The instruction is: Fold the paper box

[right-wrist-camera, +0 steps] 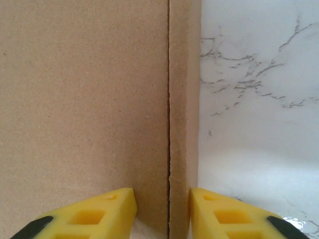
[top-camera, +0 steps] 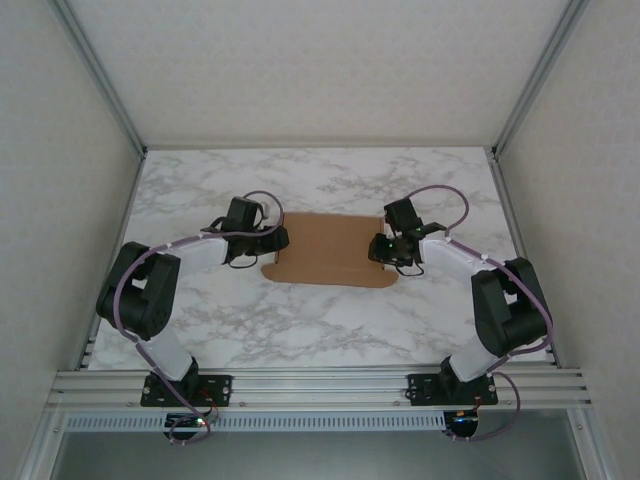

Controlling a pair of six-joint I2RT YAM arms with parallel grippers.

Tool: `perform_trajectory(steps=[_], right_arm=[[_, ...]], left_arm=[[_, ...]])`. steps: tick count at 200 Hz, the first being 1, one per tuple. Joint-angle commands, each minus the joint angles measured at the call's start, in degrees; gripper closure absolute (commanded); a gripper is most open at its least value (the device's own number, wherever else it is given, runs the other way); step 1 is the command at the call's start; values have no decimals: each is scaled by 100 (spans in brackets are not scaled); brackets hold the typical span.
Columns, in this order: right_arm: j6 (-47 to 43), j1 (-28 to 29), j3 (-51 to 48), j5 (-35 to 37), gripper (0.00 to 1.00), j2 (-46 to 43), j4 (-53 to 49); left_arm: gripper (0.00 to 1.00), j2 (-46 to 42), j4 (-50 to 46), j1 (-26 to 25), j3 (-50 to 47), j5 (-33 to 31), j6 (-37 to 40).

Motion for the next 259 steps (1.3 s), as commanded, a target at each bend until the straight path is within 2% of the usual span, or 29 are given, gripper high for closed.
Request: perform_trajectory(steps=[1, 25, 36, 53, 65, 87, 91, 112, 130, 165, 218, 259], right_arm=[[70, 97, -355, -548, 67, 350, -13], [213, 119, -512, -1431, 67, 57, 300], [329, 125, -626, -1601, 65, -167, 421], [430, 119, -734, -1572, 57, -636, 453], [442, 107, -750, -1325, 48, -944, 353], [424, -22, -704, -889, 40, -1295, 105], [429, -74, -707, -852, 36, -1347, 115], [598, -375, -853, -1010, 23, -1469, 393], [710, -507, -799, -1289, 17, -1287, 655], [958, -608, -754, -1600, 11, -736, 1168], [1183, -743, -557, -2616, 9, 320, 2088], [1316, -748, -264, -3809, 10, 1082, 2728]], left_arm=[[51, 159, -704, -94, -499, 57, -39], [55, -142, -492, 5, -734, -123, -9], [57, -222, -400, 108, -797, -82, 26], [61, -208, -422, 271, -764, 100, 183], [64, -165, -462, 393, -745, 156, 260], [70, -124, -431, 636, -807, 384, 224], [71, -133, -406, 683, -824, 432, 216], [79, -183, -356, 852, -911, 678, 239], [84, -220, -369, 936, -977, 771, 310], [93, -258, -314, 1098, -1090, 902, 326], [97, -326, -358, 1147, -1201, 813, 440], [99, -380, -301, 1212, -1294, 723, 484]])
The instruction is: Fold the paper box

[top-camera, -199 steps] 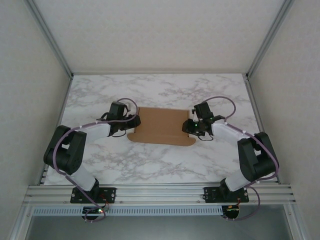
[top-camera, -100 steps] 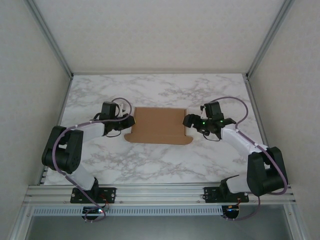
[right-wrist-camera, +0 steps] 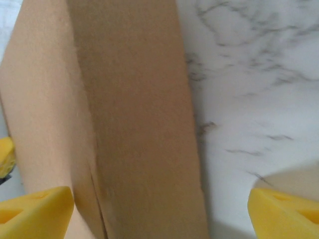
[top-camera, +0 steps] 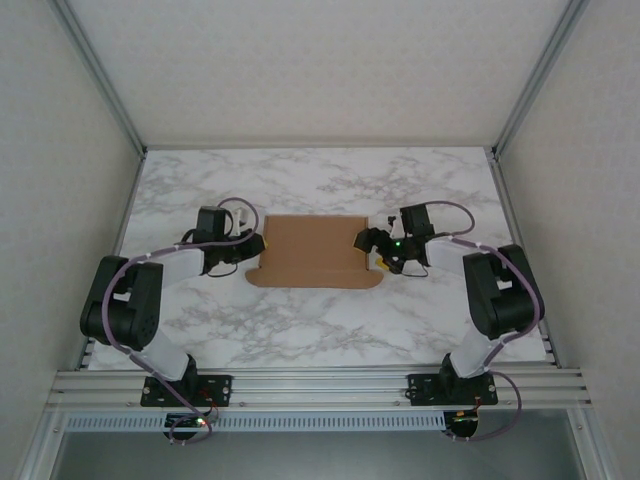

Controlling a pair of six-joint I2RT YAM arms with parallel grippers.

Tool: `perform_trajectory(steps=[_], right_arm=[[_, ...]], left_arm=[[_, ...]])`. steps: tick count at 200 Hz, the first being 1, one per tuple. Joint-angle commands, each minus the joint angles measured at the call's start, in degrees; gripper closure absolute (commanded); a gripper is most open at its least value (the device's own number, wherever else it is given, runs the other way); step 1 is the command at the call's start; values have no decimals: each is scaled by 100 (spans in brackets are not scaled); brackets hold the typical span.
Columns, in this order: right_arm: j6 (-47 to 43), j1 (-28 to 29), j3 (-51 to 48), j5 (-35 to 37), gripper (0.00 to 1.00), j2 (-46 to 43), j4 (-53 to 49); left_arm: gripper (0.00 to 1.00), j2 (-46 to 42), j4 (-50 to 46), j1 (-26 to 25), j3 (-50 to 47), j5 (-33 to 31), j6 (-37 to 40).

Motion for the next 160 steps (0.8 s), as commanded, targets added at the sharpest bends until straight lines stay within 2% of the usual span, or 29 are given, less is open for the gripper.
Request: perform_trajectory(steps=[1, 56, 69, 88, 103, 133, 144, 160], right_arm=[[151, -13, 258, -996, 10, 366, 692], [-199, -67, 474, -784, 9, 354, 82], [-199, -64, 545, -936, 9, 424, 82], [-94, -12, 670, -1552, 11, 643, 216], [-73, 121, 792, -2014, 15, 802, 218], [234, 307, 592, -1863, 31, 570, 488], [280, 300, 548, -1690, 38, 439, 410], [185, 301, 555, -1335, 43, 281, 104]], left_arm=[[99, 164, -919, 138, -352, -568, 190], [100, 259, -878, 311, -416, -676, 176], [100, 277, -883, 333, -409, -679, 197], [100, 304, -889, 334, -377, -686, 216], [100, 335, -910, 337, -347, -698, 220], [100, 262, -819, 319, -308, -639, 125], [94, 155, -767, 309, -311, -611, 4], [81, -238, -671, 314, -343, -844, -232]])
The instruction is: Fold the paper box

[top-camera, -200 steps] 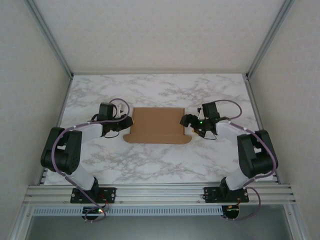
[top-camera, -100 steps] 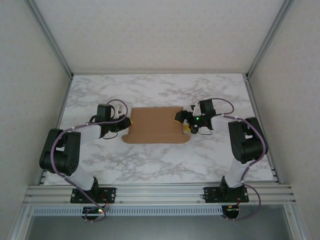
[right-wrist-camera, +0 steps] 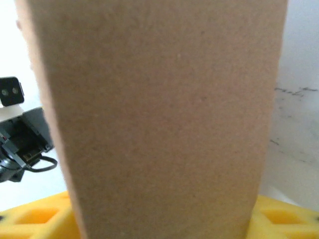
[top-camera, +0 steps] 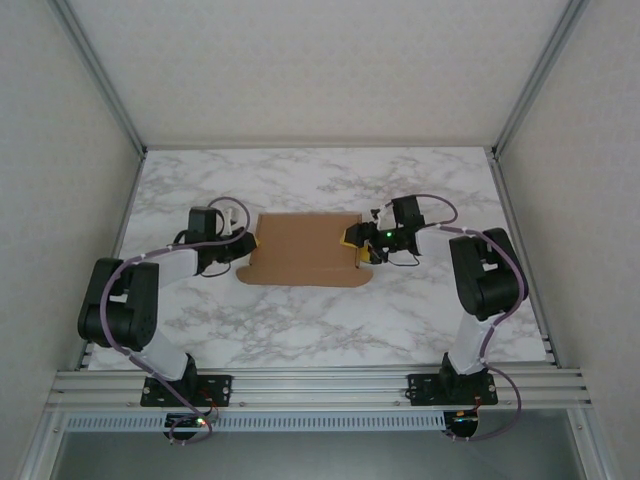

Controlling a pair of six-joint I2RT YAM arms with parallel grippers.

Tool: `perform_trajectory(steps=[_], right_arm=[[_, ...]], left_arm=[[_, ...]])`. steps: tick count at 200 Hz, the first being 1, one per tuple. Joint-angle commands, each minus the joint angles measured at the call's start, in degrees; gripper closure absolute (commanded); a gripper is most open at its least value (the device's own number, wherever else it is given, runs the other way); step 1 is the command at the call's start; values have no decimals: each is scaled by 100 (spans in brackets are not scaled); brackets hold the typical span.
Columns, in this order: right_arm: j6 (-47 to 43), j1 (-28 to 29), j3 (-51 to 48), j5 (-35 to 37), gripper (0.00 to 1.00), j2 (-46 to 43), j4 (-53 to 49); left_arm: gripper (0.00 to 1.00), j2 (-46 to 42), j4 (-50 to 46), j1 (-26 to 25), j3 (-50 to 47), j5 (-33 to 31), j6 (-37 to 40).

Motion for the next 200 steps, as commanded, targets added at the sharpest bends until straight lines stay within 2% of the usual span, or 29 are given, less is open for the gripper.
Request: perform_trajectory(steps=[1, 19, 28, 45, 60, 91, 113, 129, 151, 162, 168, 200], right_arm=[[53, 161, -32, 144, 44, -366, -163], [0, 158, -59, 355, 51, -432, -369], [22, 156, -112, 417, 54, -469, -347], [71, 163, -193, 548, 57, -551, -346], [17, 160, -233, 701, 58, -614, -434], [-34, 158, -225, 698, 58, -598, -614], [-21, 170, -286, 686, 58, -686, -620], [-38, 186, -286, 670, 58, -712, -658], [-25, 199, -293, 672, 58, -763, -699], [-30, 192, -295, 682, 58, -796, -720], [-30, 199, -295, 701, 58, -809, -731], [37, 226, -286, 710, 58, -844, -718]], left_arm=[[81, -221, -741, 4, -288, -833, -276], [69, -1045, -521, 3, -448, -1399, -464], [67, -1511, -408, -1, -520, -1675, -461], [59, -2246, -280, -91, -571, -2287, -287], [54, -2556, -368, -353, -460, -2775, 7], [53, -2558, -595, -1288, -126, -3331, 1337], [53, -2538, -878, -2100, 111, -3454, 2489], [53, -2463, -1125, -2464, 210, -3289, 3133], [48, -2319, -1073, -2878, 223, -3645, 3462], [34, -2208, -996, -3072, 229, -3844, 3463], [30, -2137, -981, -3198, 218, -3940, 3533], [29, -1715, -898, -4074, 50, -4631, 4158]])
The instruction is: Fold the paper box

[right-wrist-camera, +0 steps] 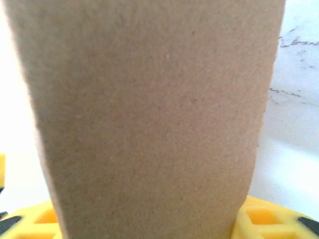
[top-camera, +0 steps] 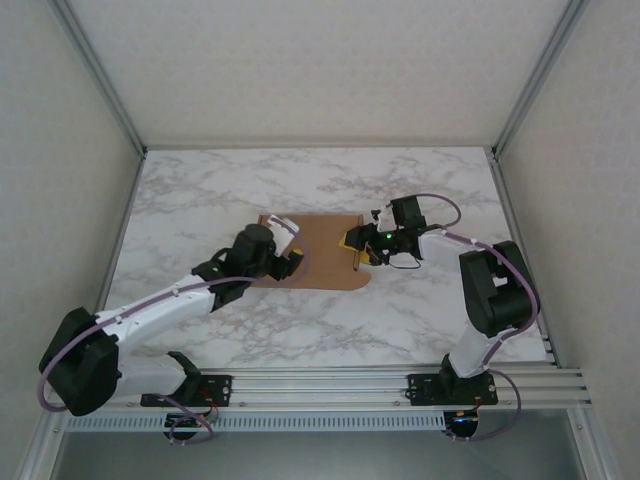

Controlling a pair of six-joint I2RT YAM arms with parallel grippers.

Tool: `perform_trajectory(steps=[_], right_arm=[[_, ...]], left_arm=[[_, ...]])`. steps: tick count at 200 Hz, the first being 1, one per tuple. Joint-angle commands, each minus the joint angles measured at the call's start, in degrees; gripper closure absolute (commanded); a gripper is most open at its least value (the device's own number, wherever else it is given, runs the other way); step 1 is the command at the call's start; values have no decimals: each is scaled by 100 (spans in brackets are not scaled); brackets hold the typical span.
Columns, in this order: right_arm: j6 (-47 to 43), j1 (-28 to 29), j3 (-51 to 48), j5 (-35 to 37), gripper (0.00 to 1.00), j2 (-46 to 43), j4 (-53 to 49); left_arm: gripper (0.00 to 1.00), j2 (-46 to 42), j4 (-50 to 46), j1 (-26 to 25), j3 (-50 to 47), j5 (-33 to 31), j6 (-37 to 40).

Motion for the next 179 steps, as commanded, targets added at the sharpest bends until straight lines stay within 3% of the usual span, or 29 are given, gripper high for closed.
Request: perform_trajectory(steps=[1, 38, 132, 179], right_arm=[[-53, 57, -103, 280, 58, -143, -230], [-3, 121, -94, 291, 58, -143, -214], [660, 267, -245, 150, 58, -342, 97], [1242, 328, -332, -519, 59, -345, 450]], left_arm=[[29, 269, -80, -551, -42, -725, 714], [29, 575, 109, -1046, -234, -1122, 1013], [34, 1759, 693, -1048, -167, -2426, 945], [33, 1722, 1306, -970, -396, -2930, 1245]])
